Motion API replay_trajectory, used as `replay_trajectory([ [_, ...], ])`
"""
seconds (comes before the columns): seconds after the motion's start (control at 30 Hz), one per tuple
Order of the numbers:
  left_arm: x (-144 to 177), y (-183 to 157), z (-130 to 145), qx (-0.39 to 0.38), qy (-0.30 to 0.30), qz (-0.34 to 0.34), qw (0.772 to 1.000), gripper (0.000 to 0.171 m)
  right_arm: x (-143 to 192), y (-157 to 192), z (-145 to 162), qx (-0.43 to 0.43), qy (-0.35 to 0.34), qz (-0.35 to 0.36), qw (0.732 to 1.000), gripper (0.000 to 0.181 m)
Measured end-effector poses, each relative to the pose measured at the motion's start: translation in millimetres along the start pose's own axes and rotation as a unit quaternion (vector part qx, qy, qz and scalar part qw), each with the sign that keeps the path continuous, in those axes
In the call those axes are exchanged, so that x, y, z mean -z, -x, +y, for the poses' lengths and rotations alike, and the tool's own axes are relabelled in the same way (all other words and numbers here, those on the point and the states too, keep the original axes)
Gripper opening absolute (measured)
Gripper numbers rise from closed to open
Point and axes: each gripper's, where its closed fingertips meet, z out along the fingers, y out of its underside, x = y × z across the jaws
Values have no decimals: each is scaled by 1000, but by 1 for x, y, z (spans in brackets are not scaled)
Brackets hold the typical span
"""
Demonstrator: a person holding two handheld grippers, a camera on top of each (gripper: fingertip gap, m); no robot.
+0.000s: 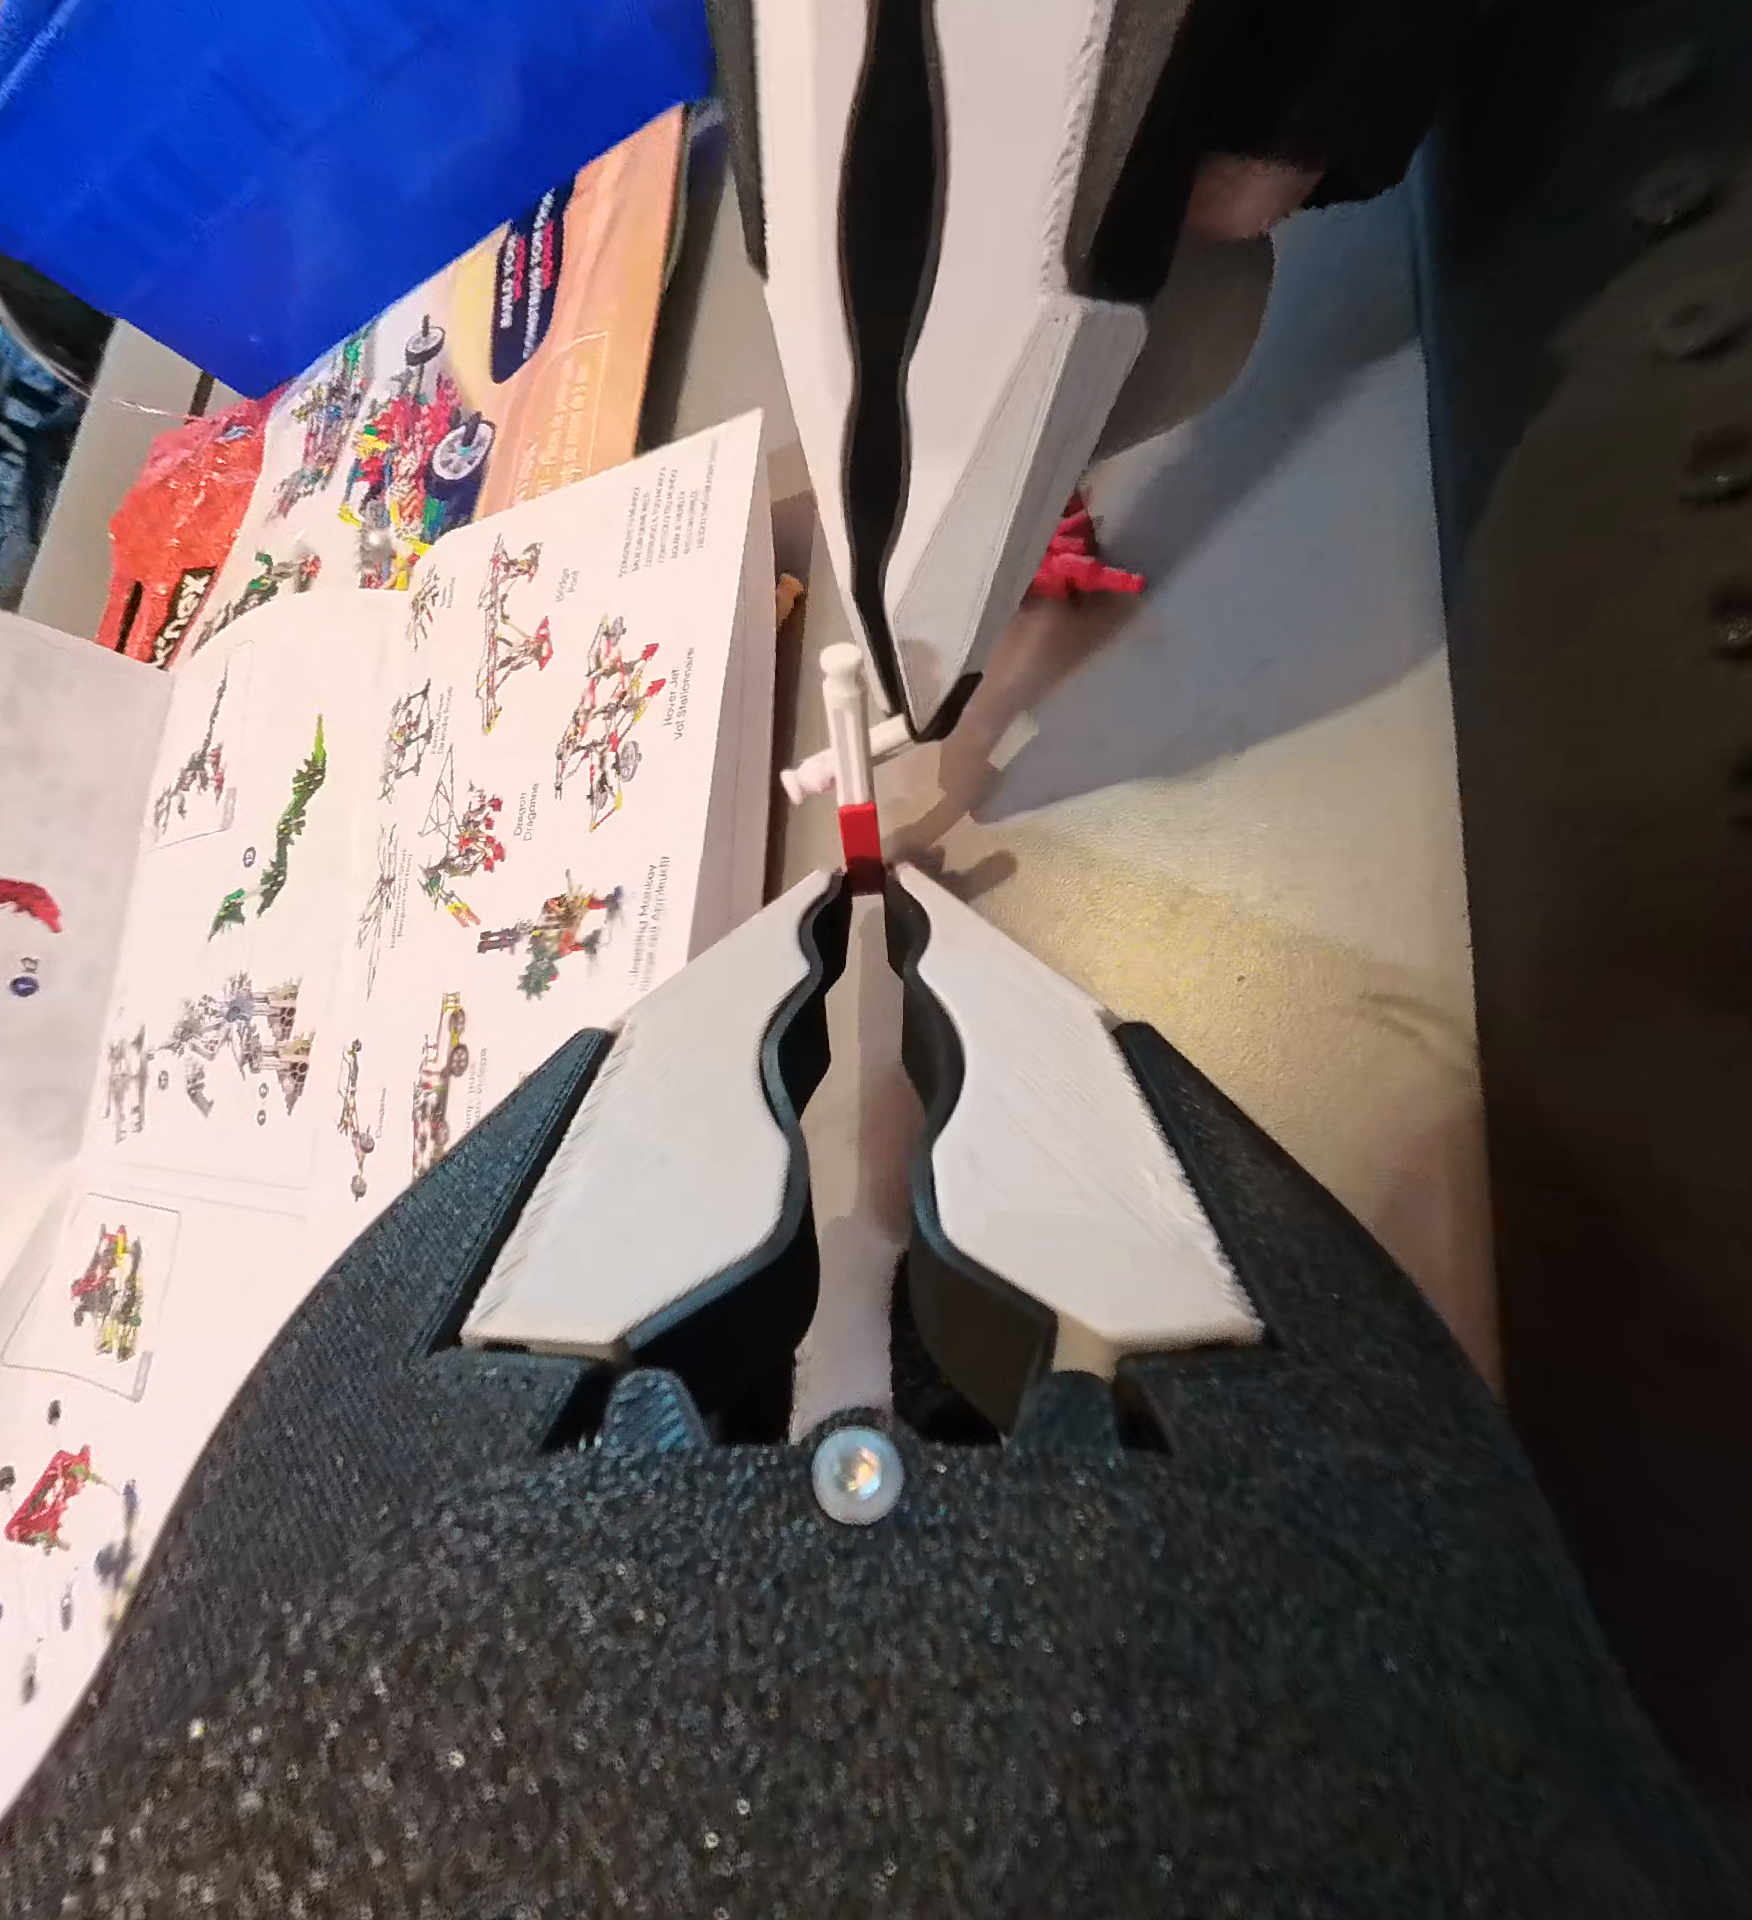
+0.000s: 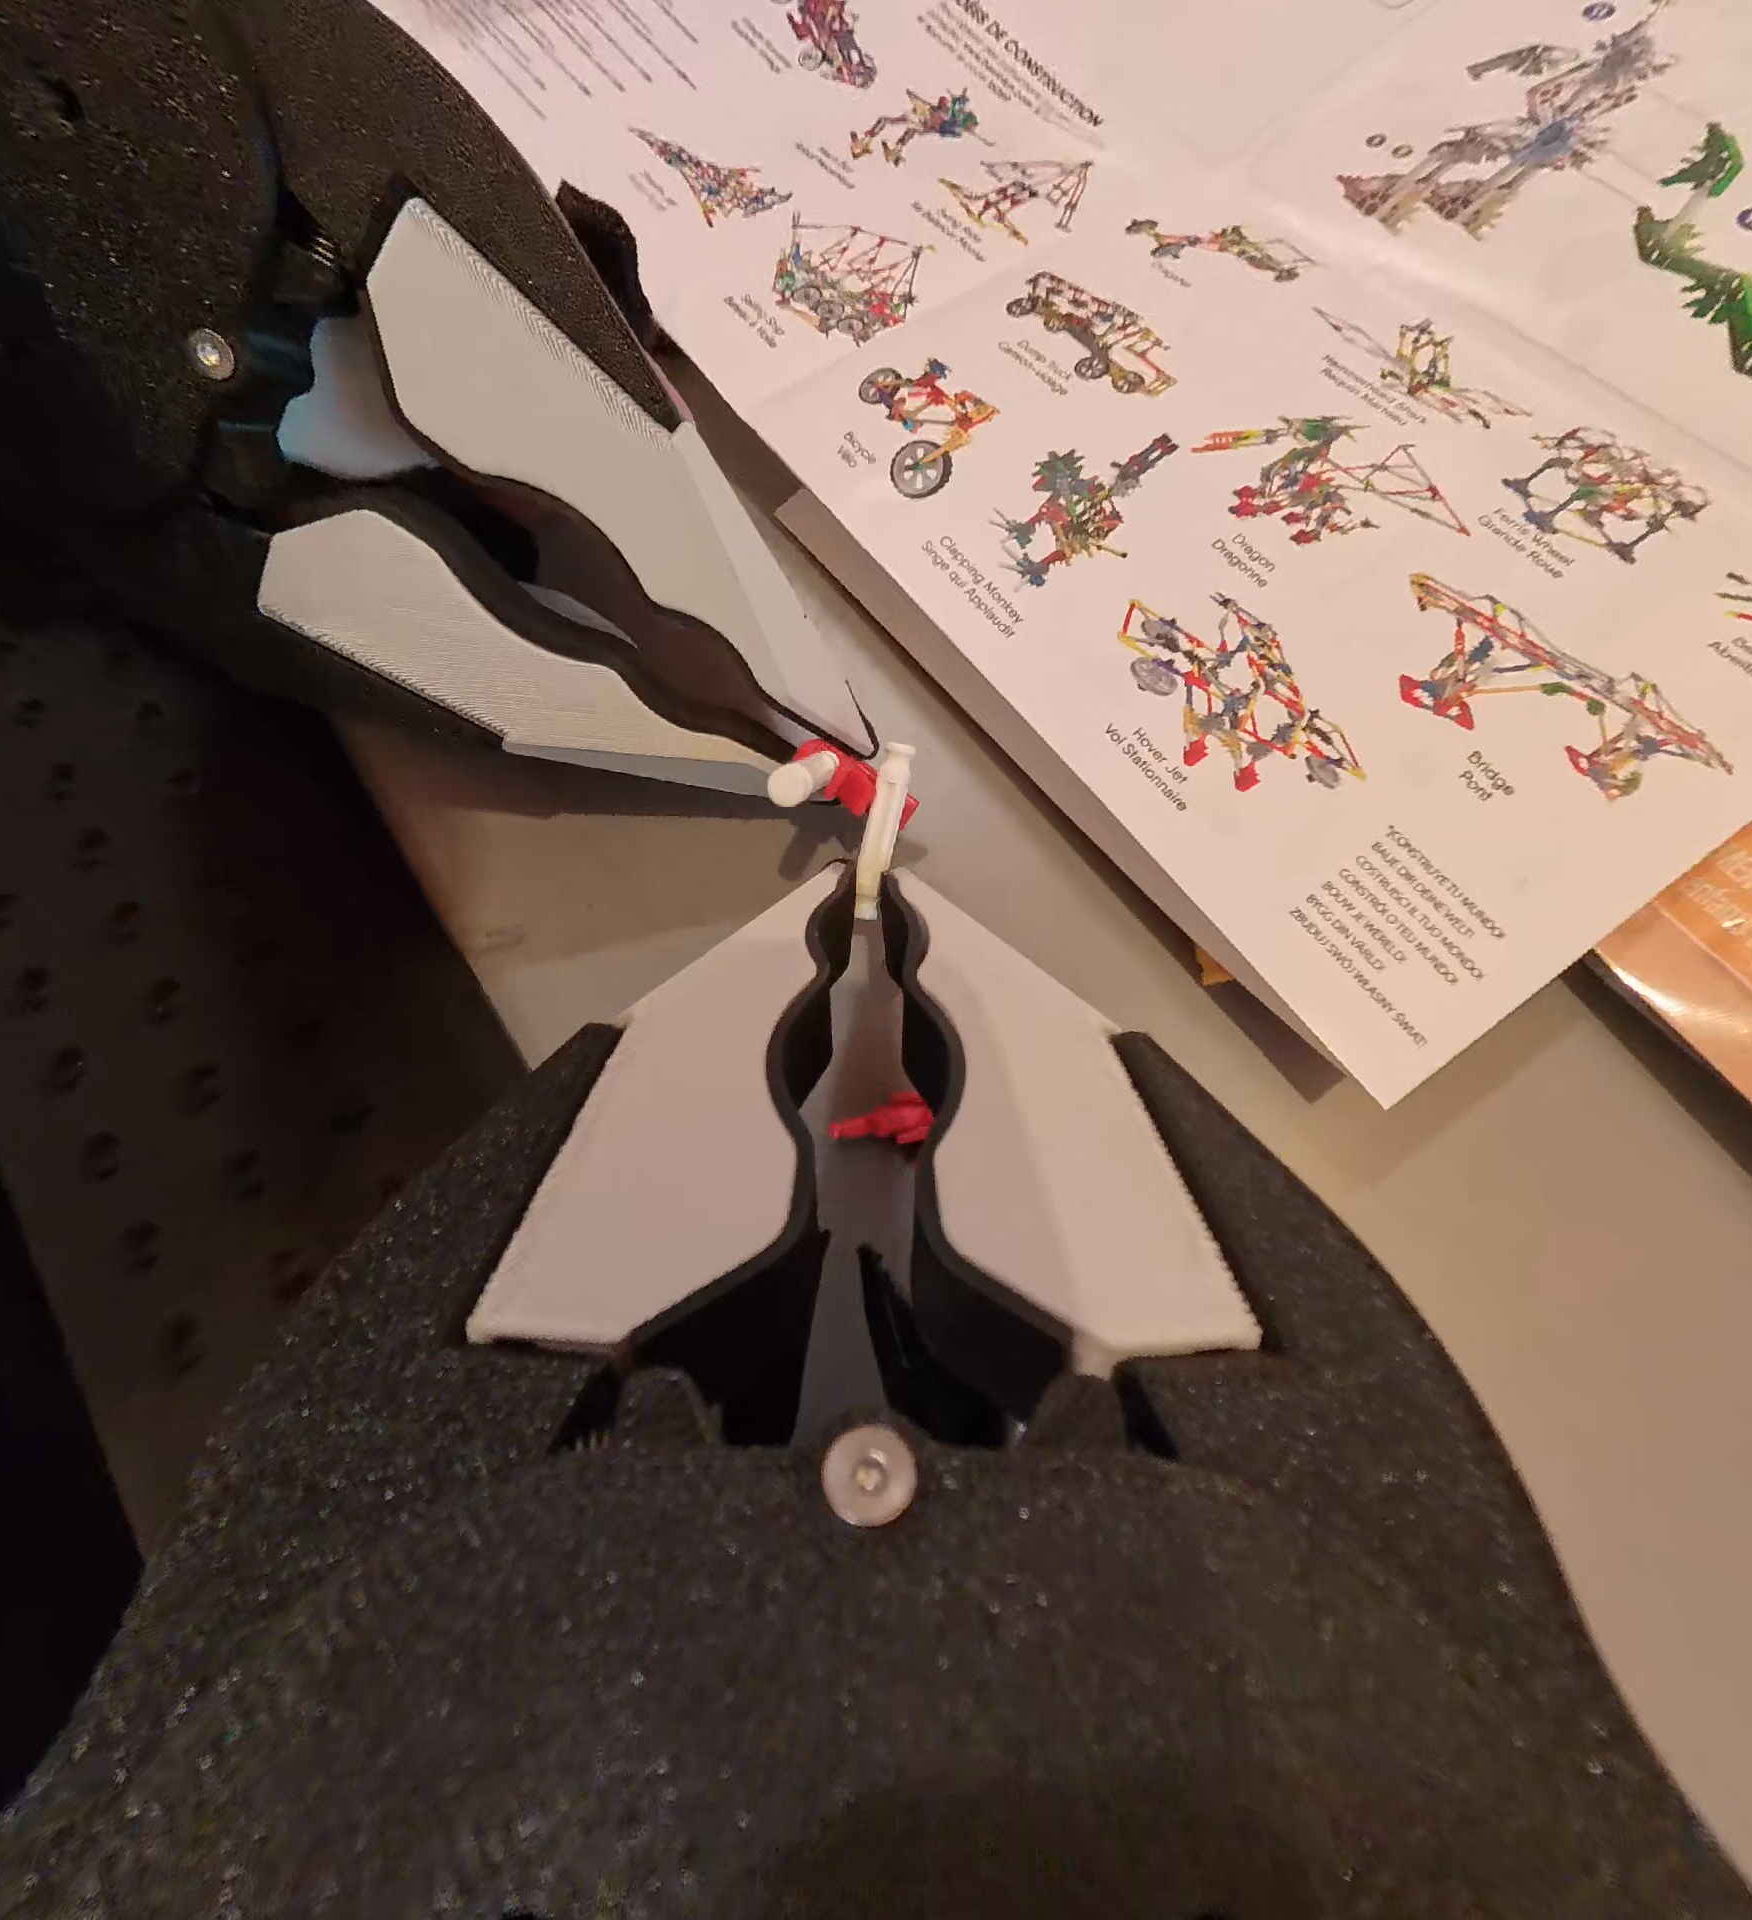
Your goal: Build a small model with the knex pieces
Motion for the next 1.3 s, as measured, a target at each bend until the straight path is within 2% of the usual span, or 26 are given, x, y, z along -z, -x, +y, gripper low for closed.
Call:
replay_trajectory([
  [0.6,-8,-7,-1,-22,13,10,1000,3,-4,-4,10,22,36,11,999,0],
  [0.8,-8,-7,-2,-50,13,5,999,3,-3,-6,10,19,31,20,999,4],
  [1.3,-7,-12,-7,-58,11,12,998,4,-1,-5,12,52,30,35,998,6],
])
